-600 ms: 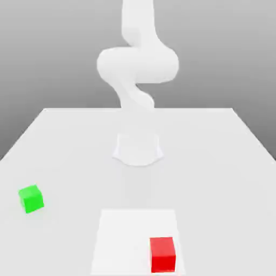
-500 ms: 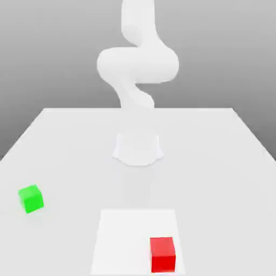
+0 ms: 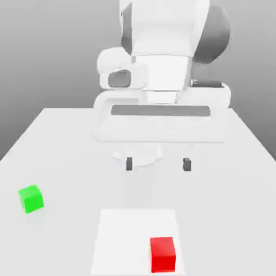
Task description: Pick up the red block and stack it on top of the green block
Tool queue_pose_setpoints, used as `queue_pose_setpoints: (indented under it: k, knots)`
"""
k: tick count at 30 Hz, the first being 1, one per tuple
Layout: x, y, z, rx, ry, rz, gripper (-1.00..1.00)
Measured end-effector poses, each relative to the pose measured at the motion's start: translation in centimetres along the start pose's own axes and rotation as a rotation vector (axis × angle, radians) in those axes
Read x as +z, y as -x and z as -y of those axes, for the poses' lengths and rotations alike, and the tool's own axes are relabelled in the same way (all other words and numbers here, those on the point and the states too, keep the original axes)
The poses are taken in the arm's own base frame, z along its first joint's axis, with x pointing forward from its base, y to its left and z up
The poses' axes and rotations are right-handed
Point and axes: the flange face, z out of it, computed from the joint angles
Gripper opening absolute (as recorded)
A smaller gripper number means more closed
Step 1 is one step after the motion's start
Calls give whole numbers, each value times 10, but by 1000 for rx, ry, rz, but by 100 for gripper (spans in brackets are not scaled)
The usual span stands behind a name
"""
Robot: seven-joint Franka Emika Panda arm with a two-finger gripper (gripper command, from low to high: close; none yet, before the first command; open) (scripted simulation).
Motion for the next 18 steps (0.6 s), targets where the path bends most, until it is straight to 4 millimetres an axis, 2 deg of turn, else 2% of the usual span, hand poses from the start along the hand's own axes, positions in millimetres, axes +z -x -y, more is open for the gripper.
queue_pose_setpoints:
  k: [6, 11, 12, 18]
  knots:
    - [107, 38, -19, -13, 110, 134, 0]
    - [173, 52, -29, -14, 126, 155, 0]
    - [182, 54, -31, -15, 126, 155, -100]
    - [186, 55, -31, -15, 126, 155, -100]
